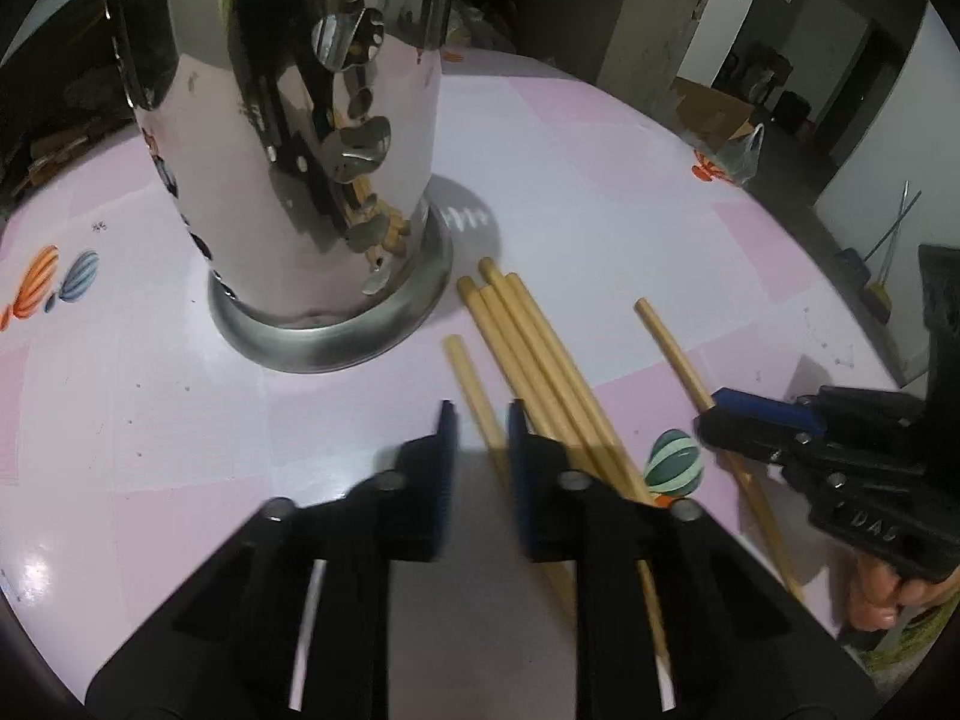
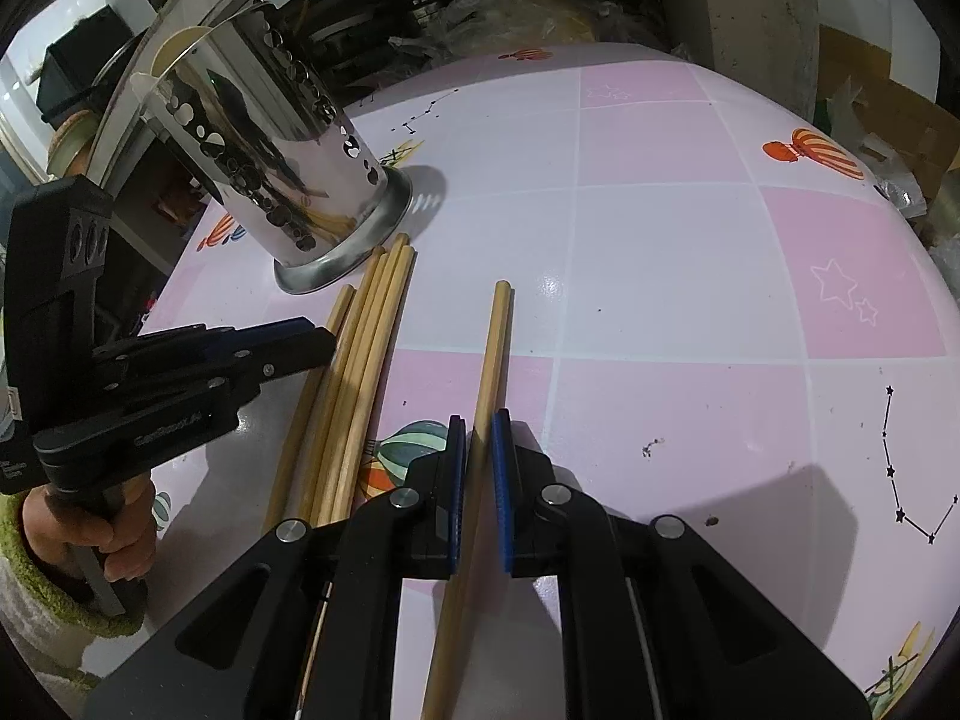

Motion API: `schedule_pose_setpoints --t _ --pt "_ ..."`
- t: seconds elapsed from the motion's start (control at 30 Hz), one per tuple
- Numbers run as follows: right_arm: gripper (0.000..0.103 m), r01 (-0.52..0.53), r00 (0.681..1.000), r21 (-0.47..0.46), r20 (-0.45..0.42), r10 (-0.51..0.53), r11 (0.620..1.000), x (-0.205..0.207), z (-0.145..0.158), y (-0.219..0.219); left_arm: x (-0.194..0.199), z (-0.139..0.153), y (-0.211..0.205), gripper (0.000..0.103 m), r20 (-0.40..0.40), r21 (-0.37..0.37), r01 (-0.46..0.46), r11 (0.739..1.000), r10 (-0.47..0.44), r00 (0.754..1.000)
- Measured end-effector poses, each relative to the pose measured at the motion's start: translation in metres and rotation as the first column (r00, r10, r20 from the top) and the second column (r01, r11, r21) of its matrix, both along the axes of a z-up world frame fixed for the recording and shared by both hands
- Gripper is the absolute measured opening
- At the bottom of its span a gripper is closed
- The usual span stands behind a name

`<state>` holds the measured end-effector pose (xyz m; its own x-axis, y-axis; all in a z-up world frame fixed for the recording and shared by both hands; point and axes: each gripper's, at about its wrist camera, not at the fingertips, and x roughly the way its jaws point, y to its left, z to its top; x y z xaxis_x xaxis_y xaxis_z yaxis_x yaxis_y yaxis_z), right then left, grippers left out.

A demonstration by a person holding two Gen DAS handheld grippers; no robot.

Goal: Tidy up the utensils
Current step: 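Lift the chopstick upright with the left tool while the right tool lifts its chopstick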

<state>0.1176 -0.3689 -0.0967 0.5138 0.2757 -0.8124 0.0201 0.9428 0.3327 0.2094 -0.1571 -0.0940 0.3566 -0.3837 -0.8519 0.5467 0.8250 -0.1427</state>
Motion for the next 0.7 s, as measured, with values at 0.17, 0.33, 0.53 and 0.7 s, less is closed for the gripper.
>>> schedule_pose_setpoints --t 0.17,0.33,0.53,0.7 --pt "0.010 0.000 1.000 -0.001 -0.001 0.000 1.000 0.000 0.000 0.000 -0.006 -0.001 0.014 0.009 -0.020 -0.013 -0.009 1.000 0.008 1.000" --pt "0.010 -0.004 1.000 -0.012 -0.004 0.004 1.000 0.001 0.000 0.001 -0.020 0.001 0.031 0.008 -0.031 -0.009 -0.019 1.000 0.019 0.999" --pt "0.011 -0.016 1.000 -0.012 -0.025 0.016 1.000 0.004 0.001 0.002 -0.020 0.003 0.040 0.009 -0.058 -0.015 -0.024 1.000 0.023 0.998" --pt "0.028 -0.012 1.000 -0.027 -0.027 0.012 1.000 0.007 0.005 0.002 -0.011 0.005 0.039 0.021 -0.067 -0.018 -0.019 1.000 0.018 0.998"
